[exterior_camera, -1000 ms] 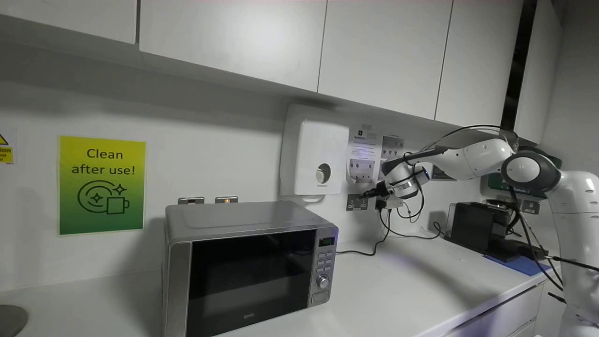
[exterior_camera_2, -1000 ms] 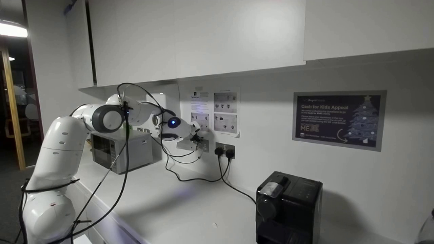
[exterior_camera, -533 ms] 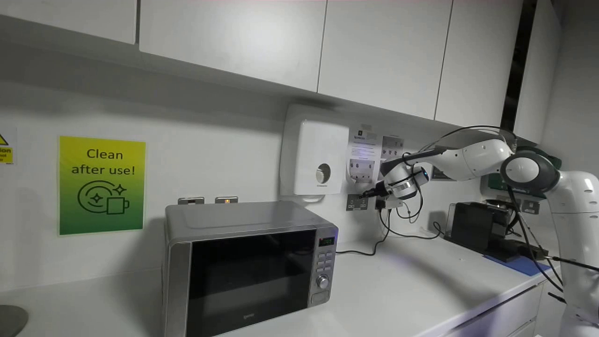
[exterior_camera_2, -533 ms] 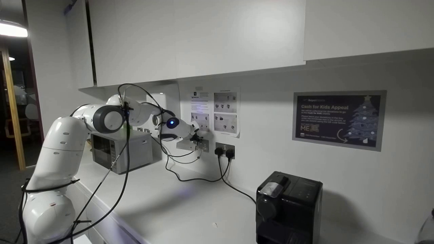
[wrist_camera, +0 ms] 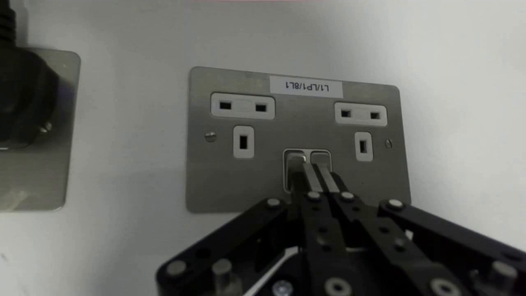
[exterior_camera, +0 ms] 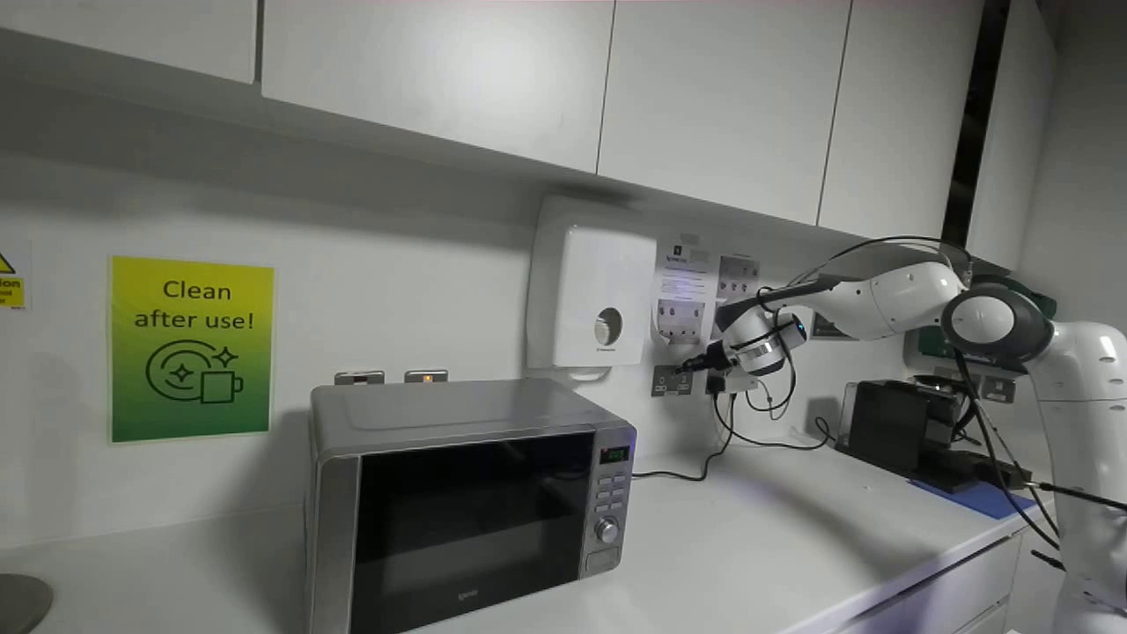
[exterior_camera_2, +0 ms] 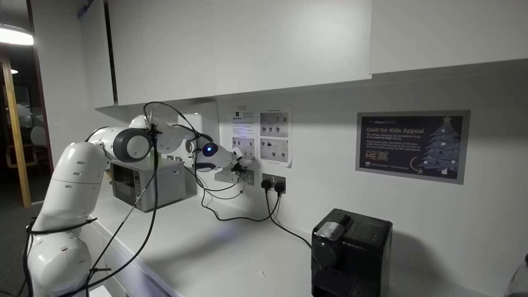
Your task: Press a button on the wall
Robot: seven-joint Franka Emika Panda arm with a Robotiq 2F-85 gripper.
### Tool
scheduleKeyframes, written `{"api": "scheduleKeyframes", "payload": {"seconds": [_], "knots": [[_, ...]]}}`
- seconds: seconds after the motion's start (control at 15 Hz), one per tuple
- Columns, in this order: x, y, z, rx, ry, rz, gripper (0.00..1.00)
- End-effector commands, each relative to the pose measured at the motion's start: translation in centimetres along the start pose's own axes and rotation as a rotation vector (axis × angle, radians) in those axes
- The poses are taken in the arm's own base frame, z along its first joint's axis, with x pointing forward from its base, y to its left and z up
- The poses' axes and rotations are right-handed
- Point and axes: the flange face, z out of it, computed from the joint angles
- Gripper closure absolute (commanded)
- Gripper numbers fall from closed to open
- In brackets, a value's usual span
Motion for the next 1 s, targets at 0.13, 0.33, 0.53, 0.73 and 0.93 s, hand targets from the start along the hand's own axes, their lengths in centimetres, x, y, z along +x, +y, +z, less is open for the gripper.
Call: {"api": "scheduleKeyframes", "payload": {"seconds": [0.13, 0.33, 0.53, 0.73, 0.93], "knots": [[1.8, 0.2, -0.6, -0.005, 0.053, 0.000, 1.00], [1.3, 0.7, -1.6, -0.009, 0.028, -0.022, 1.00], [0.8, 1.1, -2.6, 0.000, 0.003, -0.032, 1.00], [-0.1, 2.0, -3.5, 0.005, -0.043, -0.069, 1.00], [-1.7, 3.3, -4.4, 0.005, -0.122, -0.106, 1.00]]}}
